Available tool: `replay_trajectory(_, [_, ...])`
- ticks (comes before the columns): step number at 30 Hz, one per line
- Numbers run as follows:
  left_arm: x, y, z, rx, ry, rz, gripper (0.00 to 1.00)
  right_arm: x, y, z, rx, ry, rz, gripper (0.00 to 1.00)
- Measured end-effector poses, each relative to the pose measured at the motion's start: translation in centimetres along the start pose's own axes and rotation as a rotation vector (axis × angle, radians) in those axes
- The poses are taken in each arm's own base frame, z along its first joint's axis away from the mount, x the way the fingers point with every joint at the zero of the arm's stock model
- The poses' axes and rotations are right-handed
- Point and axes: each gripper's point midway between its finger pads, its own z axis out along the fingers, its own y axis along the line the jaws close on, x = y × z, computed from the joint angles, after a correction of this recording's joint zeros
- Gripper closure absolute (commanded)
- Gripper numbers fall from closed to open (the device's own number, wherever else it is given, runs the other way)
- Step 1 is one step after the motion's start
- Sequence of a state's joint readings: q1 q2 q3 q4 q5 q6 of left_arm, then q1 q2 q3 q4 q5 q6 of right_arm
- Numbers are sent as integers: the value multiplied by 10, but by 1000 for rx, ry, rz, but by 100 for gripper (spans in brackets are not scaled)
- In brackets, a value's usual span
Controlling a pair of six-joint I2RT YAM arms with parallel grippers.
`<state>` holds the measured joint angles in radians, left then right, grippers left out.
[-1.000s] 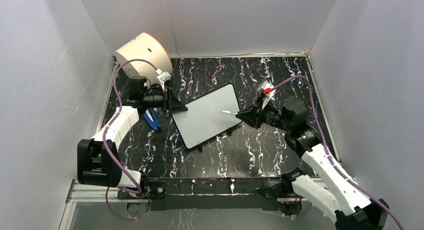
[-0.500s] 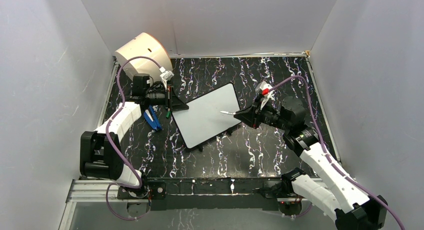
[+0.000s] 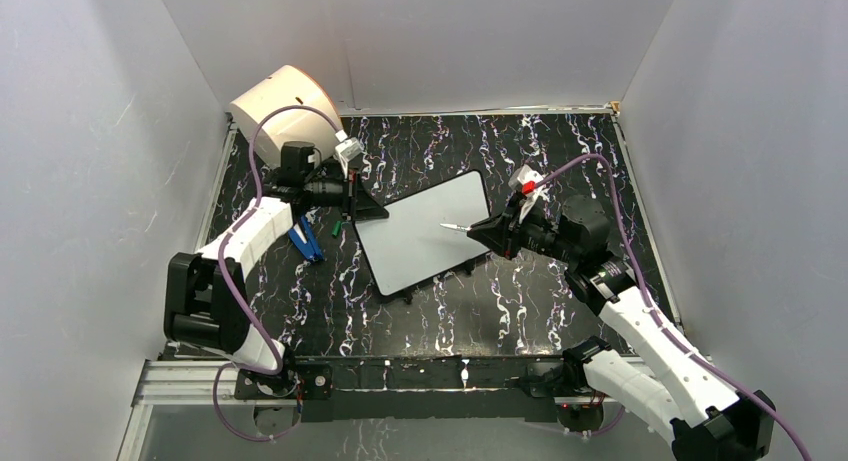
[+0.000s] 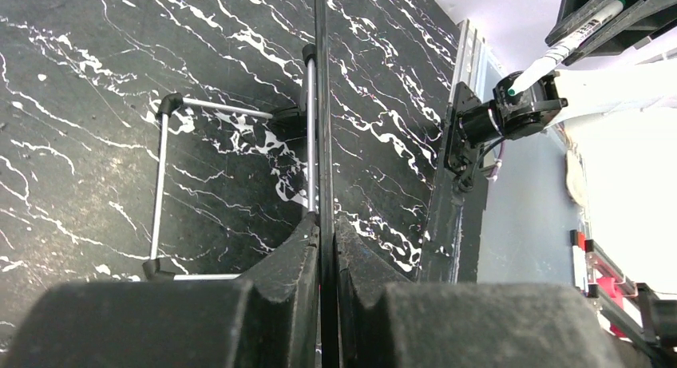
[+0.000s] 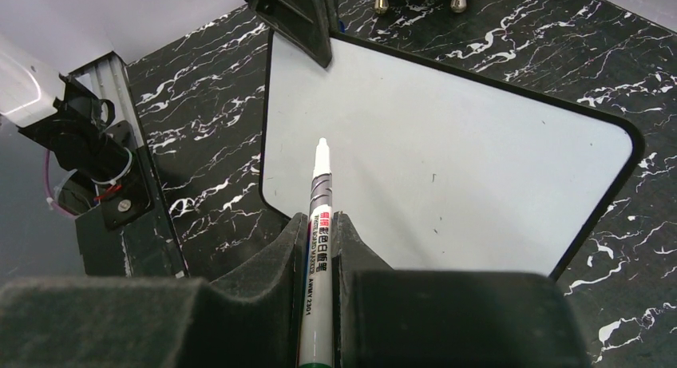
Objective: Write a sentence on the whiteboard
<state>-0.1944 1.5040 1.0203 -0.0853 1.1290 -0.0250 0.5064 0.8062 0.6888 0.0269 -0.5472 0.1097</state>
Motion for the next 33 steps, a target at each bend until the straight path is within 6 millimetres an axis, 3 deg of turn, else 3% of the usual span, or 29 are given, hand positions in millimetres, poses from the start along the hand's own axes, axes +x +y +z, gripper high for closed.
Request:
replay_trajectory(8, [-6,1,13,-3,10,48,99,6,-3,1,16,8,-5,100])
replay_trajectory(18, [-2,3,11,-23,-1,40,73,20,5,13,-2,57,-16,100])
replay_trajectory(27, [-17,3,-13,-76,-75,40,67,33,22,27,-5,112,-63,100])
replay_trajectory(33, [-28,-9,-25,-104,-112,62,67,28,31,35,6,115,-100,100])
